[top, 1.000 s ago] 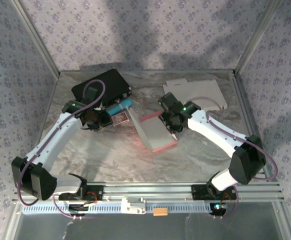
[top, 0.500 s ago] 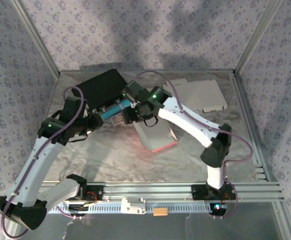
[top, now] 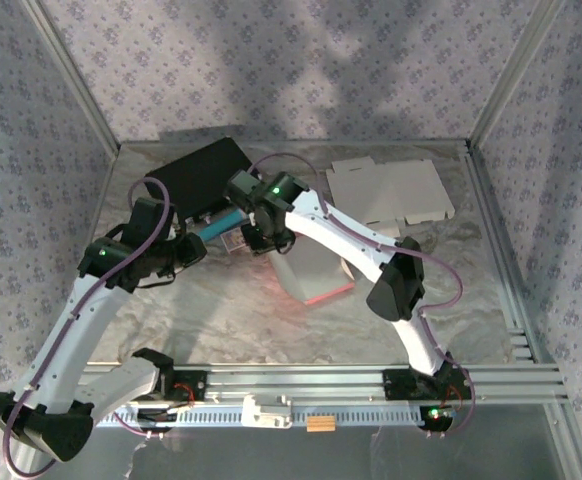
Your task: Fold the paper box
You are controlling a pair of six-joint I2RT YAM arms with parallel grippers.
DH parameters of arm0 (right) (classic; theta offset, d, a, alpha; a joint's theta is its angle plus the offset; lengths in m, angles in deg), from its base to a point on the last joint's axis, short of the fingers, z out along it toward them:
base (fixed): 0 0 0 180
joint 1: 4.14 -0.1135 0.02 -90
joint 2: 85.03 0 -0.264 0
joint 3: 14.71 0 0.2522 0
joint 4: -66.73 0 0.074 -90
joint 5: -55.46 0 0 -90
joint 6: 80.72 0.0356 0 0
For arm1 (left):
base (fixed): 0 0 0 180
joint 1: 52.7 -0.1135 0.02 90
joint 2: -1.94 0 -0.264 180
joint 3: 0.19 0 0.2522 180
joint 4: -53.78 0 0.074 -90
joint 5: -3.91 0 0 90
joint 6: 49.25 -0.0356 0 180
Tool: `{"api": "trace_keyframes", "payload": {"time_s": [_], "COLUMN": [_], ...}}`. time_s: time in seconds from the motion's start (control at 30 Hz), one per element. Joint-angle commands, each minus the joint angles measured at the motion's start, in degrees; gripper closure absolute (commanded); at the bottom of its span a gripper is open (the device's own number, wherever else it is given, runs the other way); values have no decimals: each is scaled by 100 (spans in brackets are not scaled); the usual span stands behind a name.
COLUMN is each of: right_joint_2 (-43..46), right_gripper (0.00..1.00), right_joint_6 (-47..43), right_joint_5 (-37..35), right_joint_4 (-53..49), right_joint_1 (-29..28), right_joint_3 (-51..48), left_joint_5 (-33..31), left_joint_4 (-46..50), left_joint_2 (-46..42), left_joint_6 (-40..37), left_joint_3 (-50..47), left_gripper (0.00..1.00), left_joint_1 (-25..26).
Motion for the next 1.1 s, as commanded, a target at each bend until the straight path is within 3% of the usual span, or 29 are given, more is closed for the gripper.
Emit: {"api": "trace_keyframes", "payload": {"time_s": [0.0,0.1,0.3,0.47,0.67,0.83,1.07], "right_joint_2": [-144,-166,-33,182,-161,-438,-305], "right_gripper": [90,100,100,100,100,100,100], "right_joint_6": [323,757,2438,4430,7399,8444,9254], "right_joint_5": [67,5,-486,-1329,-1457,-1357,-1538], "right_joint_4": [-96,-155,-301,-551,-1913,-2521,-2314], "right_joint_1": [30,44,73,81,138,373,735], "right_joint_3": [341,590,738,724,1498,1898,1656], "left_joint_5": [-16,23,181,355,536,1030,1455], "left_joint_4": [94,94,61,-21,165,162,183], "left_joint_2": [-113,-103,-94,-148,-345,-365,-184], "left_joint_6": [20,-35,-73,-45,-185,-382,-655], "left_joint_3": [20,29,52,-8,-19,-183,-335], "left_gripper": [68,68,70,70,70,70,70], "left_joint_1": [-37,-37,-37,-29,-29,-33,-22]}}
